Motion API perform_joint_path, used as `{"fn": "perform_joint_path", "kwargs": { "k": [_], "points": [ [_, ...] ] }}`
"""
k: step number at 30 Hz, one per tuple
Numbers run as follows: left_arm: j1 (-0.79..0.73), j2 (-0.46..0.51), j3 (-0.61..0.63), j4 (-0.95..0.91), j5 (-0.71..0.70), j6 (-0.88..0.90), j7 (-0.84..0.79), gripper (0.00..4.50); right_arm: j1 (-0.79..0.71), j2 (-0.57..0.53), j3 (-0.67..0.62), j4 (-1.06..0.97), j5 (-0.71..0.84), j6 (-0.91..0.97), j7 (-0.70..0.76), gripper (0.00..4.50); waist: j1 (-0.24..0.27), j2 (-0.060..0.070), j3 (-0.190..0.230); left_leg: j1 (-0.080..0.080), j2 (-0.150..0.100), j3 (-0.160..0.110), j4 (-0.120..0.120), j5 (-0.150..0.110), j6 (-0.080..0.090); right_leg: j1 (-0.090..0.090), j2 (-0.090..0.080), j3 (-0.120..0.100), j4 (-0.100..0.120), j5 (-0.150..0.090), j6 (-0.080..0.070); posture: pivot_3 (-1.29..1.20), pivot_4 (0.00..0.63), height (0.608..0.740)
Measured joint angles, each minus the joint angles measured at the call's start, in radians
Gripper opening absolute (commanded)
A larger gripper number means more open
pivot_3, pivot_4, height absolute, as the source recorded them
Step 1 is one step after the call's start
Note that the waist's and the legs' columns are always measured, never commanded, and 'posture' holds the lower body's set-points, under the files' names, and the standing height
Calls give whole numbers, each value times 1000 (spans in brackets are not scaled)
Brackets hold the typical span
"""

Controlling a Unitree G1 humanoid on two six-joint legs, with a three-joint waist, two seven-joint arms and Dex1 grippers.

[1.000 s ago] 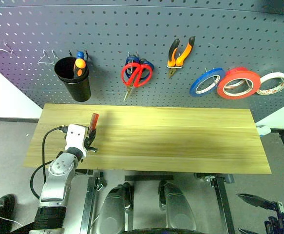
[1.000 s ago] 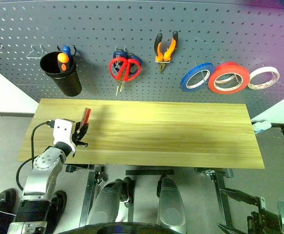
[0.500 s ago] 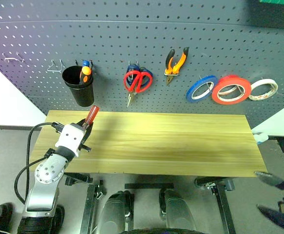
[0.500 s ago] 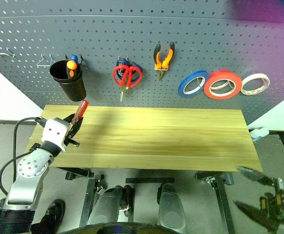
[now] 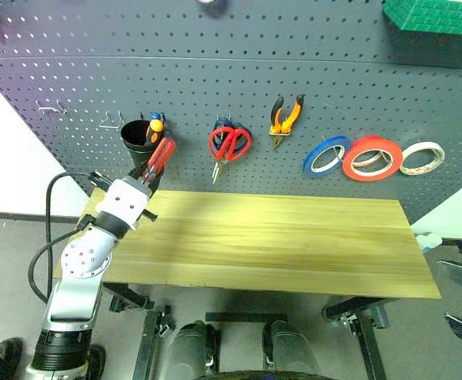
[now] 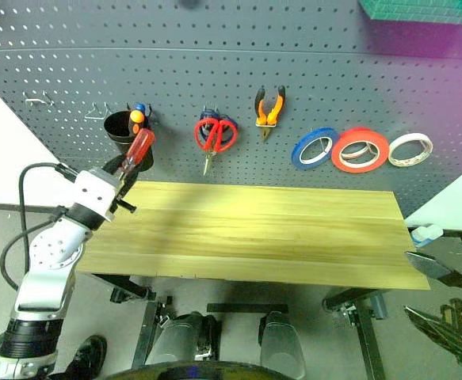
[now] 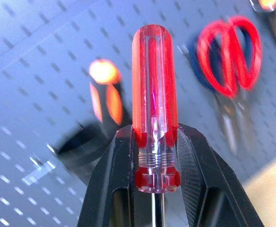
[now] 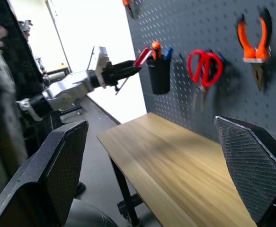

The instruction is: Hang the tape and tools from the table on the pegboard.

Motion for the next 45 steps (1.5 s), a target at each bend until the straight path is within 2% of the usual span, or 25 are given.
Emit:
{"fn": "perform_joint_path", "kwargs": {
  "k": [4,5,6,7,8,9,10,11,12,13,19,22,24,28,36,45],
  "points": [
    [-61,10,15,2,-1,14,0,839,20,15,0,-20,-3,-14,1,4500,-3,2,-16,7,1,0,0,0,0,8,1,0,-3,-1,2,-94,8,740],
    [-74,24,32,4,-2,19,2,839,-33,20,21,-6,-37,-20,-14,4500,-9,1,-21,10,2,1,-2,0,0,9,2,0,-4,0,2,-93,5,740],
    [-90,36,50,19,-2,24,3,839,-164,47,76,32,-89,-23,-54,4500,-24,-4,-24,10,7,1,-2,-1,-1,14,6,-3,-10,4,2,-93,5,740],
    [-104,39,63,33,-3,25,6,839,-348,97,168,89,-180,-25,-117,4500,-57,16,-32,-6,34,-6,-4,-1,-2,33,31,-14,-44,34,-8,-94,2,740],
    [-152,42,55,47,-2,26,3,839,-491,144,263,138,-258,-25,-180,4500,-61,13,-36,-18,42,-5,-6,-1,-2,30,32,-33,8,16,-24,-94,0,740],
    [-194,39,47,47,-3,21,2,839,-594,171,360,169,-334,-22,-229,4500,-50,9,-39,-18,30,-1,-9,0,-2,43,25,-35,70,-65,-28,-94,0,740],
    [-202,38,51,46,-5,18,2,839,-648,182,412,180,-377,-22,-252,4500,-37,3,-42,-15,8,3,-19,5,-6,62,17,-20,55,-133,-2,-94,0,740],
    [-203,42,51,52,-6,22,0,839,-669,190,429,192,-403,-23,-269,4500,-21,13,-45,-10,-6,-6,-32,24,-10,63,9,-17,57,-135,-5,-96,0,740],
    [-213,47,54,59,-8,21,0,839,-670,188,430,205,-417,-24,-278,4500,-5,14,-45,-1,-8,-3,-34,36,-15,68,3,-16,67,-143,-5,-98,0,740],
    [-223,52,65,68,-11,19,0,839,-666,188,429,222,-426,-24,-284,4500,7,13,-45,2,-8,-3,-31,33,-16,78,3,-16,69,-148,-5,-98,0,740],
    [-304,55,62,185,-19,-2,0,839,-666,189,423,230,-448,-38,-288,4500,-1,7,-47,2,-9,-2,-30,28,-10,80,5,-18,66,-145,-1,-116,0,740],
    [-334,55,60,209,-26,-8,-1,839,-662,189,411,229,-451,-42,-289,4500,-9,7,-47,3,-7,-1,-19,26,-6,85,6,-19,68,-143,3,-120,0,740],
    [-349,55,60,211,-31,-11,-1,839,-655,189,407,229,-451,-42,-288,4500,-17,6,-47,10,-6,-1,-16,21,1,93,7,-18,68,-140,5,-126,0,740],
    [-380,56,60,229,-33,-28,0,839,-652,189,406,229,-452,-45,-288,4500,-32,5,-48,21,-5,0,-15,19,-2,99,4,-16,66,-136,5,-128,0,740],
    [-415,56,59,293,-33,-55,-1,839,-647,189,403,229,-453,-49,-286,4500,-34,5,-48,15,-5,1,-16,22,0,95,4,-13,67,-136,6,-134,0,740],
    [-425,56,56,330,-32,-83,-1,839,-646,189,398,229,-453,-65,-286,4500,-35,5,-48,15,-5,2,-15,19,0,96,4,-13,67,-136,6,-144,0,740]
  ]
}}
